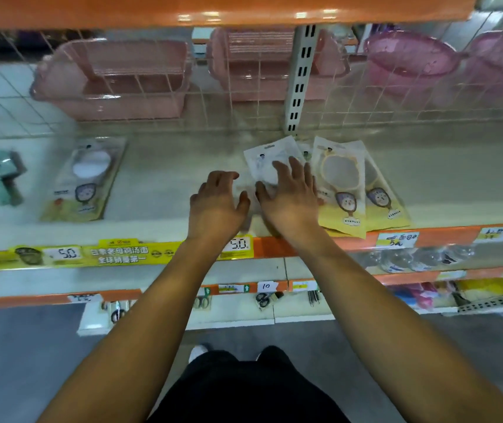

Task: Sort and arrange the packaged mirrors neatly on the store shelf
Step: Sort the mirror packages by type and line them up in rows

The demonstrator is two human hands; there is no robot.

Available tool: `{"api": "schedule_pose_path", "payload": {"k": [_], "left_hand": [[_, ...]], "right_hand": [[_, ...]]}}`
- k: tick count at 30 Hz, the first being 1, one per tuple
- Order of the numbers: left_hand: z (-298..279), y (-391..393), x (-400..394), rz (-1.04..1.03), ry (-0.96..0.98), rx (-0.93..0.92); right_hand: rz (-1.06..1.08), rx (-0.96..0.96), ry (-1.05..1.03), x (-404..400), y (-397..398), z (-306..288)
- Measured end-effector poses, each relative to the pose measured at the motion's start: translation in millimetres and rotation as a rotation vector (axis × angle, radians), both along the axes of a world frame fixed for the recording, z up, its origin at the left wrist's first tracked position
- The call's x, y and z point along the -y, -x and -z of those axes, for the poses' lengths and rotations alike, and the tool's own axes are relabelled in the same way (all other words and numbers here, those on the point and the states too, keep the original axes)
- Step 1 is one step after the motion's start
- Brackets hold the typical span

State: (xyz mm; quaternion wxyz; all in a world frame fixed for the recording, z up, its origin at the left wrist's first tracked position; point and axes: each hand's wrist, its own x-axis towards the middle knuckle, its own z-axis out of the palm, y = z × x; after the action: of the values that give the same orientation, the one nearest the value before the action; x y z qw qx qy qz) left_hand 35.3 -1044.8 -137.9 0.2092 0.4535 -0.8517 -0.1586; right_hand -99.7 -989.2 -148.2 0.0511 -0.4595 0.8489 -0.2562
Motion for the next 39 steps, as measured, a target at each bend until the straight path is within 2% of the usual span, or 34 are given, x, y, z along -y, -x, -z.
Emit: {"api": "schedule_pose_path", "payload": {"k": [5, 13, 19, 25, 31, 39], "left_hand": [[-0.6, -53.9, 11.9, -0.126, 0.008, -0.017], [-1.3, -164.2, 40.0, -0.326, 0.007, -0.026], [2.3, -247.4, 66.5, -0.379, -0.055, -0.018], [6.2, -310.5, 93.2, -0.348, -0.013, -0.059], [9.9, -339.2, 111.7, -0.336, -0.002, -0.067], [8.2, -337.4, 126.7, -0.392, -0.023, -0.06]], "right_hand": [[-0.155, 0.049, 0.056, 29.9, -47.5, -3.5], [-0.314, 0.053, 0.02, 82.5, -156.1, -1.5], [-0.365, 0.028, -0.011, 112.9, -240.6, 1.2], [-0.352, 0.001, -0.028, 137.0, -304.7, 5.3], [-0.332, -0.043, -0.05, 151.6, -335.9, 7.3], [-0.287, -0.103, -0.15, 179.5, -325.1, 9.2]]}}
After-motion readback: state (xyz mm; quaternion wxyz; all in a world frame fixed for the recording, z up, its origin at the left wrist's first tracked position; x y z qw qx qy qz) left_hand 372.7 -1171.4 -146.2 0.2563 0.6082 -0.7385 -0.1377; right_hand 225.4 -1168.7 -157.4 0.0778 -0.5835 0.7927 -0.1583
